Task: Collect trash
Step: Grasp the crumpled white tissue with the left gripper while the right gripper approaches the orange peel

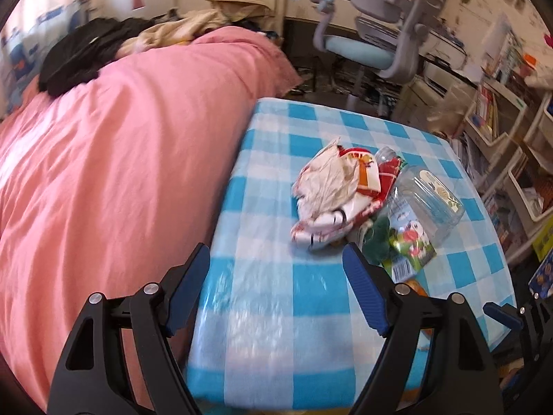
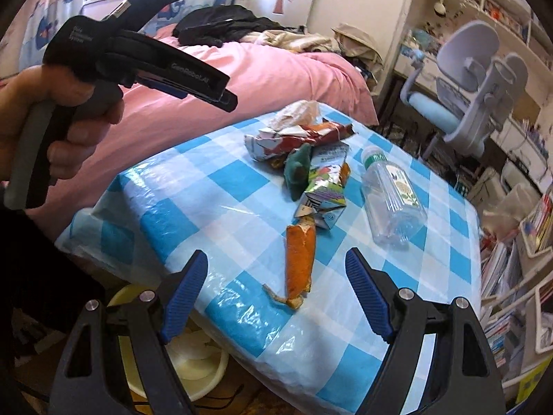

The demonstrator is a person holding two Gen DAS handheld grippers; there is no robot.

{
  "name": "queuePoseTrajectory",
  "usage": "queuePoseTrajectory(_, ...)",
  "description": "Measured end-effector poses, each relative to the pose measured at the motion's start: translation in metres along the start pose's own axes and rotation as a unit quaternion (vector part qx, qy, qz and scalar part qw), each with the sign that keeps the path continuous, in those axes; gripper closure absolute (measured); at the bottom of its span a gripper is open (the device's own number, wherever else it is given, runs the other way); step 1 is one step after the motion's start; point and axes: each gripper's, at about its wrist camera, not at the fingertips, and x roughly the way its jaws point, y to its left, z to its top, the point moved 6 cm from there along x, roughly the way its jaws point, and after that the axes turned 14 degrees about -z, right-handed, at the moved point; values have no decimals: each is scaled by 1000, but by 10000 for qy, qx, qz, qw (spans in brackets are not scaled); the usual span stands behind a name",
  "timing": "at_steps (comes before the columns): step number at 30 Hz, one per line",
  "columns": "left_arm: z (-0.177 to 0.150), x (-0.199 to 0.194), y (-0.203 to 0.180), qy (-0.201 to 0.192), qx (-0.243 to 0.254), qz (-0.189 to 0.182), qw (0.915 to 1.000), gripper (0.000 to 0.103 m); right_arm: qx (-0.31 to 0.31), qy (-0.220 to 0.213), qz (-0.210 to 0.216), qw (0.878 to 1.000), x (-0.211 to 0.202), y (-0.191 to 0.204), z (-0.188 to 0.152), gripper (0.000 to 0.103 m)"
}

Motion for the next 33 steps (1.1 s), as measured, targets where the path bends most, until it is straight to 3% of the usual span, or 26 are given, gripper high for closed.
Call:
queuePoseTrajectory(3,11,14,4,31,-104,-222,9997,27,86,141,23,9999,10,-2,0,25)
queuePoseTrajectory(10,38,60,-11,197,321,-324,9988,27,99,336,74,9994,27,0,1,25)
queuePoseTrajectory(16,53,92,-20,314,329,-364,9983,28,77,526,98,9985,42,3,-2,25)
queuePoseTrajectory(17,54,94,-19,337,276,-414,9982,33,72,552,97,9984,43,3,-2,25)
queuePoseTrajectory(19,55,102,-16,431,86,-620,9971,54,52,620,106,9980,47,4,-4,25)
queuePoseTrajectory(20,54,104,-13,477,6,-693,9965,71,50,637,114,9979,48,4,-4,25)
queuePoseTrajectory(21,54,105,-11,488,-75,-758,9959,76,50,657,118,9978,50,4,-5,25)
queuePoseTrajectory(24,59,97,-2,287,-242,-770,9963,81,87,712,150,9973,54,3,-5,30)
queuePoseTrajectory(28,70,73,8,-82,-424,-853,9954,82,183,819,232,9962,59,4,-5,39)
queuePoseTrajectory(33,76,36,9,-431,-455,-963,9934,82,171,865,228,9958,61,5,-6,43)
